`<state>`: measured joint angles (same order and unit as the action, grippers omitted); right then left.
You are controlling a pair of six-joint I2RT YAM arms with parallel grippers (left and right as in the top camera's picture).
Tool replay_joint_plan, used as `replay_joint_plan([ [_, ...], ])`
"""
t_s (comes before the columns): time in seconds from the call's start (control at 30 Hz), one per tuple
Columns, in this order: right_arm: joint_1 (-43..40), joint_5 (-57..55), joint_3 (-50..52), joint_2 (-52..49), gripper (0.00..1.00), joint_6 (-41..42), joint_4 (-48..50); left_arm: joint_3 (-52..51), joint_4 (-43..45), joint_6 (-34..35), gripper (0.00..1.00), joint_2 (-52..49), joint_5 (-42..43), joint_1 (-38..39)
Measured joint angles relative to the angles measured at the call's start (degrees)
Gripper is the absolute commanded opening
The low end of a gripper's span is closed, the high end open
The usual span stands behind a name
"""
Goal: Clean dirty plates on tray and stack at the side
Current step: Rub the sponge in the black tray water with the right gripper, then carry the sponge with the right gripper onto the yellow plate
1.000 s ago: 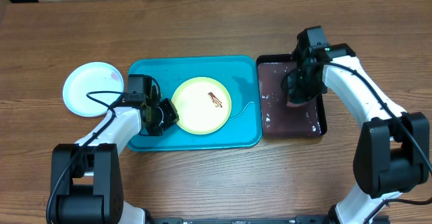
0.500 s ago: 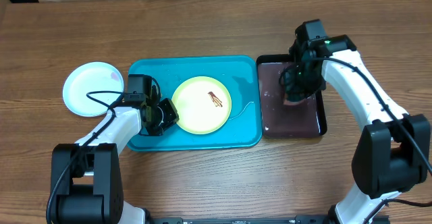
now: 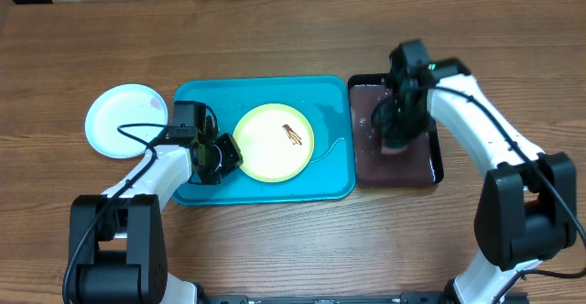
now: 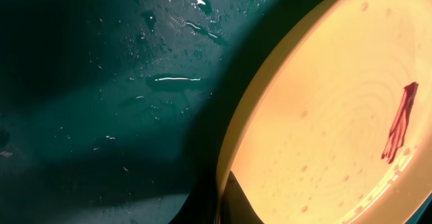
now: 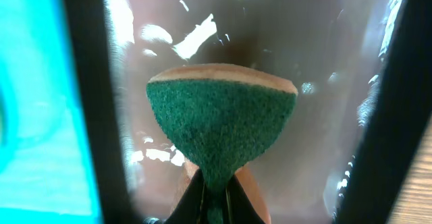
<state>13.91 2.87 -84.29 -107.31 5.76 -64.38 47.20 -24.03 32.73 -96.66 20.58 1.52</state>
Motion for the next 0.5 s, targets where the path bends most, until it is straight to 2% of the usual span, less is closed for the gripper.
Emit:
replay_joint_plan([
  [0.23, 0.2, 8.5, -13.9, 0.1, 0.04, -0.1, -3.8, 0.0, 0.0, 0.0, 0.04, 0.0, 0.0, 0.0],
  [0.37, 1.9, 14.0, -14.4, 0.2, 0.04, -0.6, -2.7, 0.0, 0.0, 0.0, 0.04, 0.0, 0.0, 0.0],
  [0.5, 7.8, 15.4, -14.4, 0.2, 0.04, -1.0, 0.4, 0.0, 0.0, 0.0, 0.04, 0.0, 0.0, 0.0],
])
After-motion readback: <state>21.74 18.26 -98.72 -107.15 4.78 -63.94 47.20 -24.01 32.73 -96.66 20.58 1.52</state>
